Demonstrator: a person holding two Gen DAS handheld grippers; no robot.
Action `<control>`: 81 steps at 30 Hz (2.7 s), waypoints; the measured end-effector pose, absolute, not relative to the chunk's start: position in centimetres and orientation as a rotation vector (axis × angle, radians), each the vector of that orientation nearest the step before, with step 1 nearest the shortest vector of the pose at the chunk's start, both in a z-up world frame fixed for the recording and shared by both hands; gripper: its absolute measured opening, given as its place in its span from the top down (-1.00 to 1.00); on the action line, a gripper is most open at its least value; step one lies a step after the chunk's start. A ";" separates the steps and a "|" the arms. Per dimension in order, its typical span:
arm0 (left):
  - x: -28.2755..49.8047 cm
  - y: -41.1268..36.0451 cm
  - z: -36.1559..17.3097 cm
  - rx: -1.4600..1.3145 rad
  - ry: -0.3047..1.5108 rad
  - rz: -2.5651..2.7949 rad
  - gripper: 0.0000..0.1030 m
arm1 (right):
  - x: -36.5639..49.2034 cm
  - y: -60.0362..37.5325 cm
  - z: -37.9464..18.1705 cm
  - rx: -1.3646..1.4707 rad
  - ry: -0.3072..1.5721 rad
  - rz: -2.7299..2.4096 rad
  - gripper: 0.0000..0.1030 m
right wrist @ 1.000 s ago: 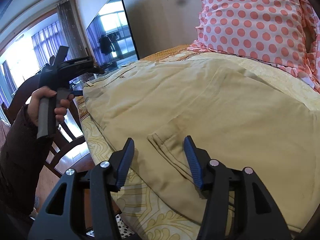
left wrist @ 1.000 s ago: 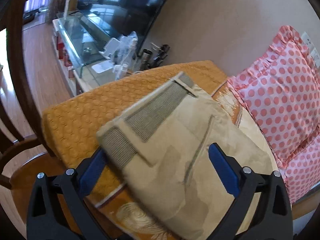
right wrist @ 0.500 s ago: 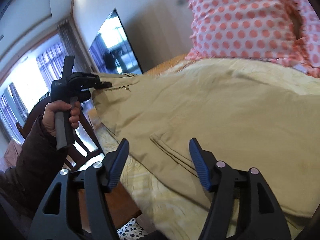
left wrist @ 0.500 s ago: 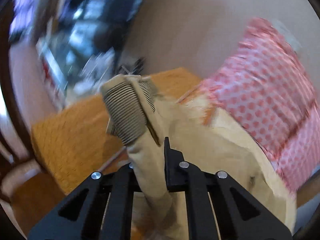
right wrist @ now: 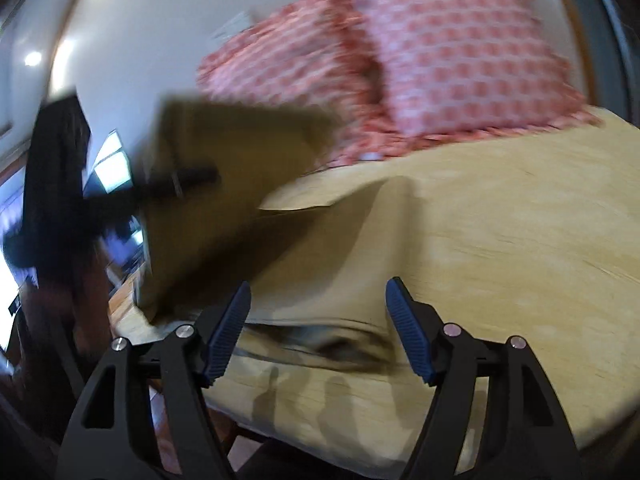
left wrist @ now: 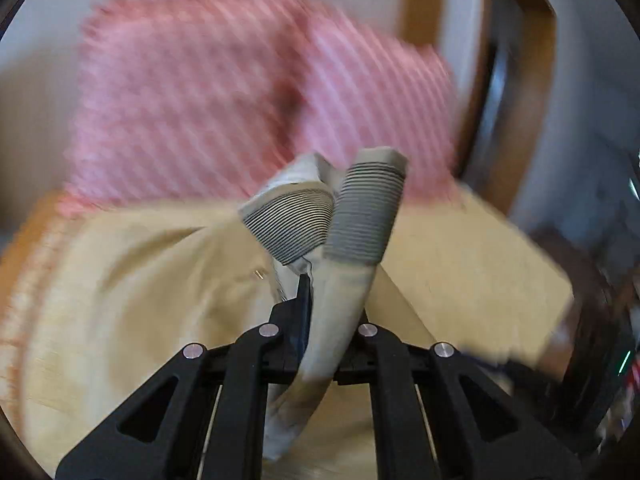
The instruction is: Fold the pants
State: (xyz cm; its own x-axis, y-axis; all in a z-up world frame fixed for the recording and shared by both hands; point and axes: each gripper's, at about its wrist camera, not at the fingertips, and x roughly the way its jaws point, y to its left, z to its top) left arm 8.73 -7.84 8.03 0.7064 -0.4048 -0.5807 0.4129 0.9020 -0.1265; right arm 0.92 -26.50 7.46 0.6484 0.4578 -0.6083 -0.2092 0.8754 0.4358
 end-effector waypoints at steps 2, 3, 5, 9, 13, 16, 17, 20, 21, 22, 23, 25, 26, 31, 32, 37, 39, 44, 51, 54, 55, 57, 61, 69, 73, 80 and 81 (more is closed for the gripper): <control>8.7 -10.5 4.1 0.071 0.748 -0.507 0.86 | 1.0 -28.3 6.7 0.363 0.794 0.331 -0.36; 8.2 -11.3 3.0 0.108 0.749 -0.508 0.86 | 1.0 -28.9 6.4 0.373 0.799 0.316 -0.36; 7.4 -12.0 2.9 0.165 0.705 -0.472 0.86 | 1.1 -30.0 5.9 0.390 0.803 0.290 -0.36; 7.4 -11.7 2.9 0.159 0.727 -0.448 0.76 | 1.0 -31.2 5.8 0.413 0.788 0.264 -0.37; 5.2 -13.3 2.0 0.240 0.684 -0.420 0.64 | 1.1 -32.0 6.6 0.415 0.755 0.228 -0.41; 3.0 -12.6 2.0 0.225 0.667 -0.474 0.61 | 1.4 -33.0 7.3 0.420 0.735 0.202 -0.41; 2.5 -12.1 2.3 0.207 0.668 -0.513 0.47 | 1.6 -33.2 7.6 0.422 0.725 0.199 -0.41; 0.1 -9.6 3.1 0.136 0.644 -0.593 -0.75 | 2.5 -32.9 8.6 0.416 0.704 0.216 -0.41; -0.5 -8.3 3.8 0.119 0.611 -0.583 -0.75 | 3.0 -32.4 9.0 0.415 0.696 0.246 -0.41; -0.6 -7.1 4.3 0.104 0.591 -0.558 -0.75 | 3.4 -31.7 9.2 0.416 0.696 0.280 -0.41; -0.2 -6.0 4.9 0.080 0.565 -0.513 -0.75 | 3.9 -30.9 9.3 0.417 0.704 0.325 -0.42; 1.5 -3.1 5.6 0.022 0.537 -0.384 -0.76 | 5.3 -28.5 9.2 0.417 0.739 0.447 -0.43; 2.3 -2.4 5.6 0.004 0.547 -0.356 -0.77 | 5.8 -27.5 8.9 0.416 0.756 0.491 -0.46; 6.9 0.2 1.5 -0.023 0.735 -0.212 -0.76 | 8.3 -23.1 5.3 0.340 0.969 0.521 -0.61; 7.3 0.4 0.4 -0.026 0.775 -0.222 -0.77 | 8.6 -22.9 4.2 0.336 1.031 0.512 -0.63; 7.5 2.9 3.0 -0.133 0.746 -0.331 -0.76 | 9.8 -24.6 5.7 0.390 1.038 0.523 -0.61; 9.2 5.8 5.0 -0.229 0.700 -0.310 -0.76 | 11.3 -26.1 6.4 0.374 1.014 0.453 -0.61; 16.6 9.9 4.1 -0.273 0.839 -0.236 -0.34 | 16.1 -27.3 3.1 0.292 1.129 0.340 -0.23; 19.3 9.8 1.3 -0.283 0.998 -0.321 -0.14 | 15.9 -26.2 1.7 0.214 1.126 0.384 0.03; 19.8 9.7 1.2 -0.274 1.002 -0.337 -0.14 | 15.3 -25.9 1.7 0.162 1.106 0.406 0.10; 20.1 9.9 1.1 -0.286 1.001 -0.347 -0.14 | 15.4 -25.9 1.8 0.165 1.106 0.412 0.12; 20.6 10.3 0.9 -0.313 1.000 -0.363 -0.05 | 15.7 -26.1 1.8 0.183 1.104 0.433 0.47; 20.3 10.5 0.9 -0.306 0.990 -0.366 0.87 | 15.8 -26.6 2.1 0.261 1.091 0.496 0.78; 20.2 8.8 4.7 -0.221 0.844 -0.359 0.89 | 18.6 -27.0 5.3 0.322 1.013 0.546 0.85; 23.8 6.4 7.0 -0.146 0.744 -0.315 0.89 | 23.0 -27.2 7.3 0.291 0.919 0.490 0.85; 31.1 5.0 2.1 -0.150 0.917 -0.220 0.87 | 28.0 -28.2 -0.1 0.299 1.130 0.266 0.57; 30.9 5.0 2.1 -0.141 0.904 -0.219 0.84 | 27.9 -28.2 0.0 0.295 1.123 0.260 0.45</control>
State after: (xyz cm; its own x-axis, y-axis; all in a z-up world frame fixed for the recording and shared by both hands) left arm 30.93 5.04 2.12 0.5987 -0.2472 -0.7619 0.1286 0.9685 -0.2133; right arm 27.87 -28.17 0.03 0.4103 0.3500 -0.8421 -0.0563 0.9314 0.3597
